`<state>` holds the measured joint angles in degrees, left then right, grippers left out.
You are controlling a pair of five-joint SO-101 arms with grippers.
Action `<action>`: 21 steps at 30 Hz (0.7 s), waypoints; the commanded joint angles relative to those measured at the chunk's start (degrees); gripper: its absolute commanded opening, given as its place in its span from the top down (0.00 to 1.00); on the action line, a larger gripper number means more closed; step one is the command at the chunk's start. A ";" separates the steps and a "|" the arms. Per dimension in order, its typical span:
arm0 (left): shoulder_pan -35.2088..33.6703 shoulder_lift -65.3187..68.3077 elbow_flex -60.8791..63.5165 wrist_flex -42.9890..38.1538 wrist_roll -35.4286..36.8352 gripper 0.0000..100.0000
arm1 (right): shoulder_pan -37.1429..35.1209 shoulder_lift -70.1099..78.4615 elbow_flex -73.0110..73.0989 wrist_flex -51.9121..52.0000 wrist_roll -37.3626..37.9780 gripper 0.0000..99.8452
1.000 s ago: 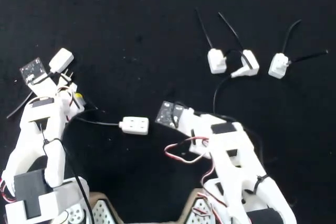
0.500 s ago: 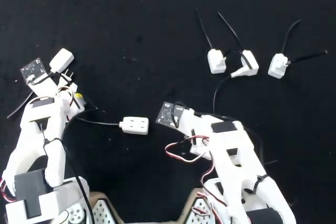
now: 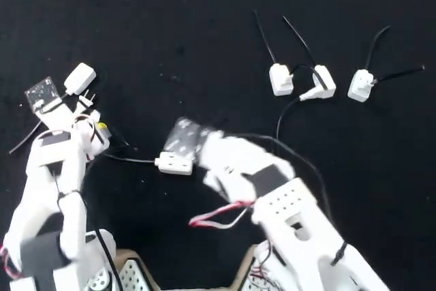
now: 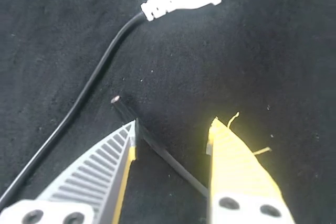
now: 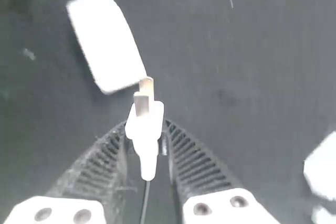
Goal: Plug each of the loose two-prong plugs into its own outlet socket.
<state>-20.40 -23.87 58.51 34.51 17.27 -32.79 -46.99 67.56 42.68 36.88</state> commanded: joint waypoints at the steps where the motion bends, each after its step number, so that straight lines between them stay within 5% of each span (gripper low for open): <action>1: 0.48 -9.14 2.95 -0.88 0.35 0.78 | -5.80 1.45 -1.98 -9.49 -5.27 0.99; 9: 3.56 -28.04 13.05 -0.97 0.26 0.78 | -7.82 14.64 -1.19 -29.54 -21.54 0.99; 21: 9.80 -50.99 23.43 -0.53 -0.26 0.78 | -16.44 17.54 9.98 -46.33 -19.96 0.99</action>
<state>-11.43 -70.02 80.92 34.42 17.27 -47.47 -29.49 77.58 -1.10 16.40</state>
